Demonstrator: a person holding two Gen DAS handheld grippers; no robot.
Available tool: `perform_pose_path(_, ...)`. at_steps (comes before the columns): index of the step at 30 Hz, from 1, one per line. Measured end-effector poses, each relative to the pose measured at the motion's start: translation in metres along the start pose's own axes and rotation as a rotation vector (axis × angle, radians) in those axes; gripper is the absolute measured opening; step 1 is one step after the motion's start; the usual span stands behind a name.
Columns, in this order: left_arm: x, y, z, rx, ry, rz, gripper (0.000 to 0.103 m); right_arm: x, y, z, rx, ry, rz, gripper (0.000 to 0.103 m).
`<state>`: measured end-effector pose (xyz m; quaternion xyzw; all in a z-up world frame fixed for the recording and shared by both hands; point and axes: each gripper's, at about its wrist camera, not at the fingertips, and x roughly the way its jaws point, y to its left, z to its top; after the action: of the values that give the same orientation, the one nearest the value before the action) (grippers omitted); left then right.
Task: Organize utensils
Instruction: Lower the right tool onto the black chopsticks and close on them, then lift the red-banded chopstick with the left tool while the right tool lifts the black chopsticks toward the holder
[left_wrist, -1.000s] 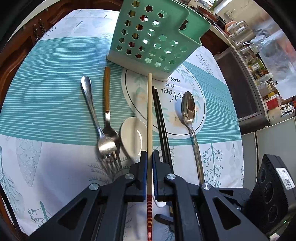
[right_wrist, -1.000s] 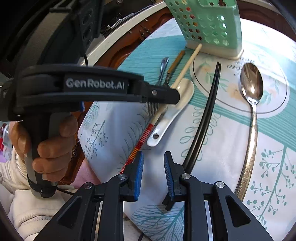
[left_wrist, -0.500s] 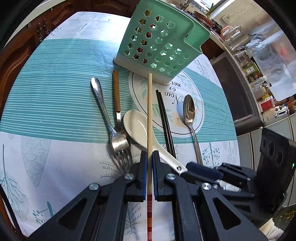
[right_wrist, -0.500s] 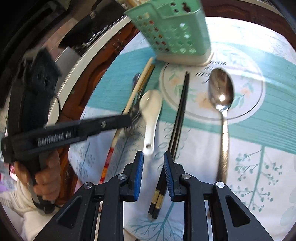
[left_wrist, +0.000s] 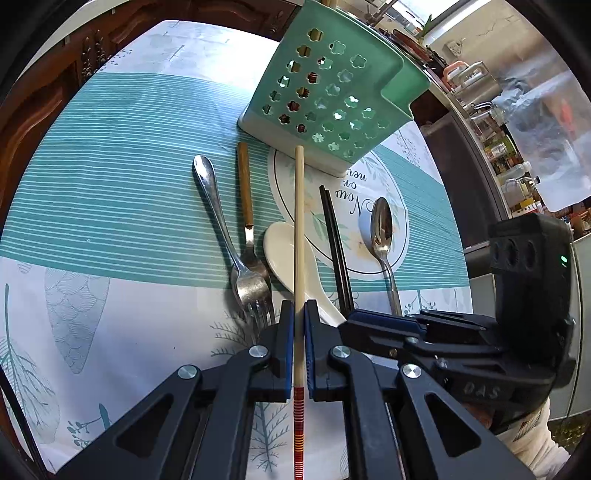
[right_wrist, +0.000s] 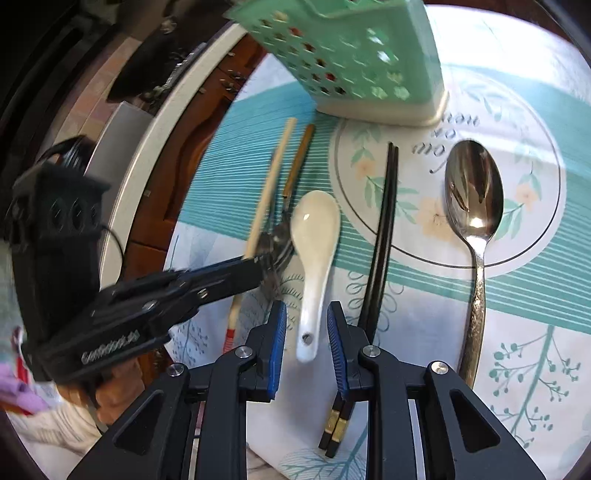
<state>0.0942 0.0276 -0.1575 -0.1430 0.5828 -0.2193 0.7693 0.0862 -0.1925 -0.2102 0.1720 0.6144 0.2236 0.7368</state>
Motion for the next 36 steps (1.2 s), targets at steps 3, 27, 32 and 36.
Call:
perform_pose_path(3,-0.001,0.001,0.000,-0.004,-0.002,0.001,0.003,0.006,-0.014,0.003,0.078,0.033,0.056,0.023)
perform_pose_path(27,0.002,-0.008,-0.001,0.019,0.002,0.017,0.003,-0.038,-0.003,-0.027,0.007,-0.160,-0.126,0.007)
perform_pose_path(32,-0.003,-0.014,0.000,0.045,-0.019,0.042,0.003,-0.058,0.022,-0.029,-0.104,-0.230,-0.232,0.005)
perform_pose_path(36,-0.017,-0.022,0.002,0.078,-0.061,0.066,0.003,-0.081,0.037,-0.025,-0.146,-0.287,-0.268,0.005)
